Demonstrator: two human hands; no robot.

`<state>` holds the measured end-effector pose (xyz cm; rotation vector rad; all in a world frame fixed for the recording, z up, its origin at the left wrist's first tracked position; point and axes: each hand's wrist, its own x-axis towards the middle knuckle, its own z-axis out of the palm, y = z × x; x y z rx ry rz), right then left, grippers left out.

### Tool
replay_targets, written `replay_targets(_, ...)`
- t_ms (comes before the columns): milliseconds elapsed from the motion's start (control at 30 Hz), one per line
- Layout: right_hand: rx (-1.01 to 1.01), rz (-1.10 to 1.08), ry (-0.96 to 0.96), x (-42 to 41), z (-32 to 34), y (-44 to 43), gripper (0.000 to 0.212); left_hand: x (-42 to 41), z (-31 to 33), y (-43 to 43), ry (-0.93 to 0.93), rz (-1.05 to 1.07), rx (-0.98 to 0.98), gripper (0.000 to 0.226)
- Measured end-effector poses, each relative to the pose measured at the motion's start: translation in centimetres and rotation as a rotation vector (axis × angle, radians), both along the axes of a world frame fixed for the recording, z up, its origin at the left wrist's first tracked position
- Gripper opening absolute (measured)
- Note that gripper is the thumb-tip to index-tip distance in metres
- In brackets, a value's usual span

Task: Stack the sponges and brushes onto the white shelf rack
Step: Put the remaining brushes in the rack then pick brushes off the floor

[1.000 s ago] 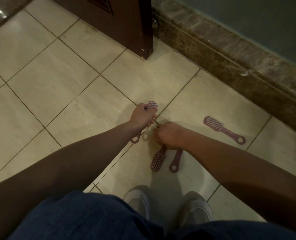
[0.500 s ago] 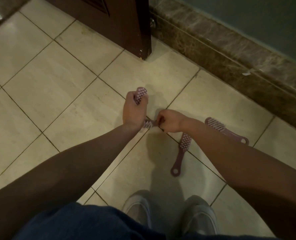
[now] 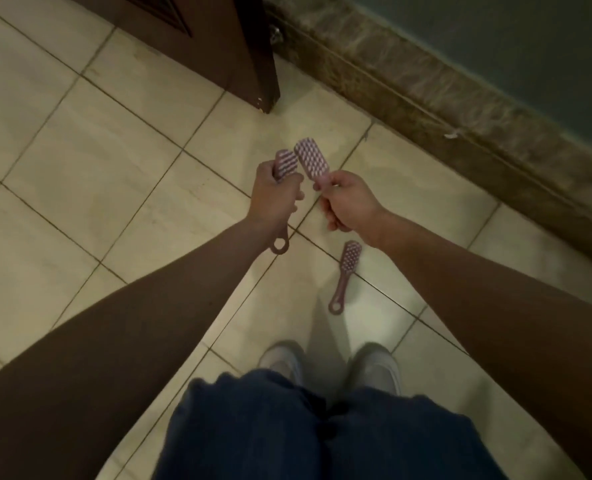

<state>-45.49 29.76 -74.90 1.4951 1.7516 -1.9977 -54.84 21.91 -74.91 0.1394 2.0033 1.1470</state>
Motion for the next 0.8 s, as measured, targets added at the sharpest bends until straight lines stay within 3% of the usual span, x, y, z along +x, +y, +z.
replay_targets(200,-0.037,-0.061,-0.031,2.8,15.0,-0.3,0.019,2.3,14.7,0.4,-0.109,-0.073,0.017,0.036)
replay_targets(567,-0.063,-0.258,0.018,8.0,49.5,-0.5,0.021,6.9,49.0,2.6,-0.208,-0.133,0.081,0.033)
replay_targets(800,-0.035,-0.325,0.082,11.1,62.2,-0.8,0.025,9.5,62.2,3.7,-0.275,-0.178,0.14,0.047)
